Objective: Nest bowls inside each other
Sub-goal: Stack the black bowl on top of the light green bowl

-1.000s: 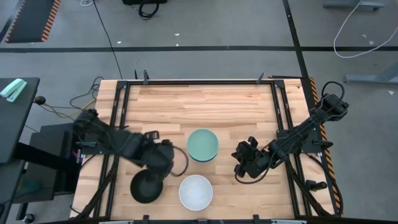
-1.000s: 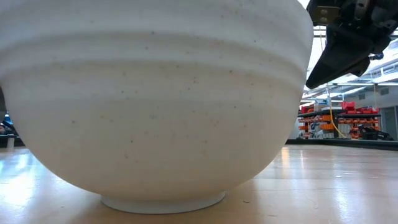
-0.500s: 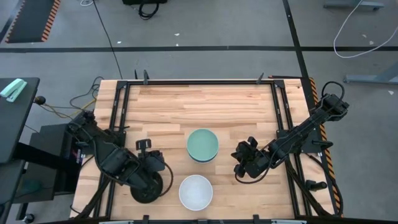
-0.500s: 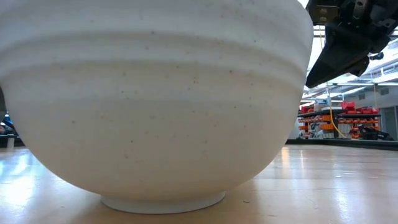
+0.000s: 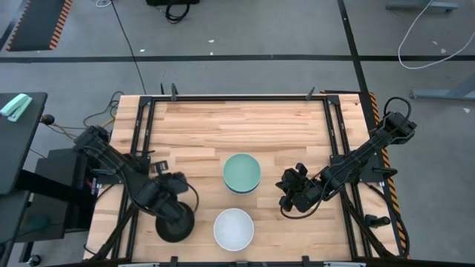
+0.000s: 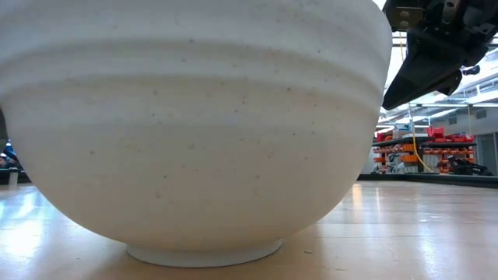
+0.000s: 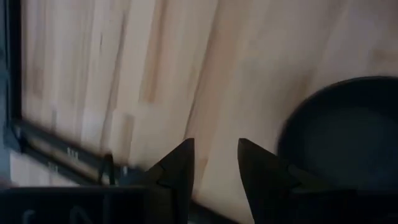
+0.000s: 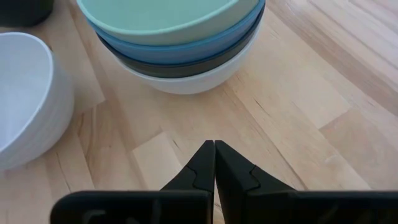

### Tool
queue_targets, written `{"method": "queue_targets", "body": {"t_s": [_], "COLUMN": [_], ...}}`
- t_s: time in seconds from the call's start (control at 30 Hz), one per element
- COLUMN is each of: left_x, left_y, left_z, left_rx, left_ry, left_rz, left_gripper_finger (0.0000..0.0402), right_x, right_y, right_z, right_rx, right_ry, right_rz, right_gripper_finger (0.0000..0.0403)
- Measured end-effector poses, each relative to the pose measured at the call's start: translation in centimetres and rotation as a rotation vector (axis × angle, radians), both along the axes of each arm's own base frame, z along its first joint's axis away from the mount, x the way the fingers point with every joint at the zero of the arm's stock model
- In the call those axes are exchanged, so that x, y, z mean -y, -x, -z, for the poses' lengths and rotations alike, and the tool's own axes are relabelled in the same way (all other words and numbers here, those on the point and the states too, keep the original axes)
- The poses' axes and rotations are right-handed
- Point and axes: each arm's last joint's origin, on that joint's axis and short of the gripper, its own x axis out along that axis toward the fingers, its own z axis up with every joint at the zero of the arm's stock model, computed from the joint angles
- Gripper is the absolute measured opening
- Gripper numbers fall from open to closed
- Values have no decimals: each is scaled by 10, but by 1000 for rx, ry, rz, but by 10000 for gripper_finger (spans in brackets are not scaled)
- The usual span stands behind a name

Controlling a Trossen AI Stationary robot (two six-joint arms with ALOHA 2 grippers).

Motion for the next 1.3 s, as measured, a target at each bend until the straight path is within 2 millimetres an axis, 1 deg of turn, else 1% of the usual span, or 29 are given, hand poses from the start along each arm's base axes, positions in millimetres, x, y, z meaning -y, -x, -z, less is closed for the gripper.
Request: {"method": "queue_targets", "body": {"t_s": [0.1, 0.27, 0.37, 0.57, 0.63, 0.73, 0.93, 1.07, 1.3], "left_x": [-8, -16, -21, -31, -32, -32, -30, -31, -28], "left_y": [12, 27, 35, 48, 50, 52, 53, 55, 51], "left_z": [18, 34, 38, 40, 45, 58, 78, 82, 81], "left_rx": [-34, 24, 74, 164, 181, 156, 123, 114, 155], "left_ry": [30, 170, 258, 369, 409, 456, 525, 515, 552], "left_rz": [-51, -63, -58, -64, -73, -73, -81, -93, -87], "left_gripper_finger": [128, 112, 103, 86, 82, 80, 96, 109, 124], "right_x": [0, 0, 0, 0, 0, -1, -1, -1, -1], "right_y": [0, 0, 0, -1, -1, -1, -1, -1, -2], "right_z": [0, 0, 0, 0, 0, -1, -1, -1, -1], "right_rx": [3, 5, 5, 9, 9, 14, 16, 17, 21], "right_ry": [-2, -4, -4, -7, -7, -10, -11, -13, -15], "right_rz": [0, 1, 1, 1, 1, 1, 1, 1, 1], "right_gripper_finger": [16, 16, 16, 16, 16, 16, 16, 16, 16]}}
